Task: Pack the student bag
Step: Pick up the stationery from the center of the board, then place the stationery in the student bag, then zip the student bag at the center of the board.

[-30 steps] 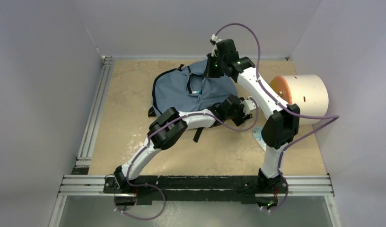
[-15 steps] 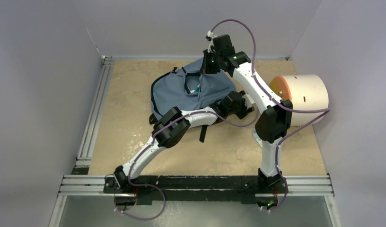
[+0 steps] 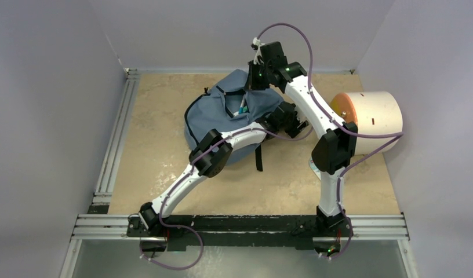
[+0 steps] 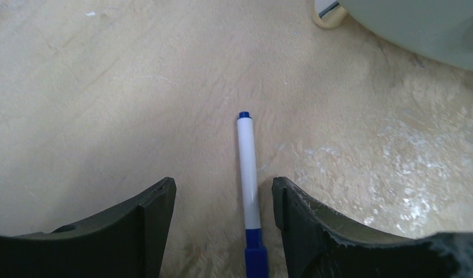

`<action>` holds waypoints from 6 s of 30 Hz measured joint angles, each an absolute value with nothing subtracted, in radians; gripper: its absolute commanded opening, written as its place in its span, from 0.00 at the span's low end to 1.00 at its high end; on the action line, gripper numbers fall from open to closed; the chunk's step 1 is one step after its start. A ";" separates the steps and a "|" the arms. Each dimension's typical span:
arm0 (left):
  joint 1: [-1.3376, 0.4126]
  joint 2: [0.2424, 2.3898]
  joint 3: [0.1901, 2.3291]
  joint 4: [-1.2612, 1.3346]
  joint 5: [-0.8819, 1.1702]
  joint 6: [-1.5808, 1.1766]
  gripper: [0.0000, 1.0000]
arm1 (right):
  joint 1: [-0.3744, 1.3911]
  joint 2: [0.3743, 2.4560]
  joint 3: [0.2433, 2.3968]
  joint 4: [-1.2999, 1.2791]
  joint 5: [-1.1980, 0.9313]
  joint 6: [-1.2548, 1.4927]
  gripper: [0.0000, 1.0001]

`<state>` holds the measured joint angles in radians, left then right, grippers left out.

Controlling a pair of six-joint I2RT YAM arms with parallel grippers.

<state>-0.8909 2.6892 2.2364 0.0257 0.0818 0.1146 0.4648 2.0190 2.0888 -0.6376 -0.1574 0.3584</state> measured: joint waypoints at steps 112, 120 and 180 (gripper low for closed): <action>-0.549 1.702 1.168 0.051 0.241 -0.750 0.59 | 0.628 1.500 1.284 -0.175 0.102 0.792 0.00; -0.550 1.499 1.097 -0.021 0.224 -0.713 0.59 | 0.628 1.500 1.278 -0.173 0.094 0.791 0.00; -0.433 1.626 0.877 0.207 0.288 -0.590 0.00 | 0.628 1.501 1.224 -0.127 0.077 0.733 0.00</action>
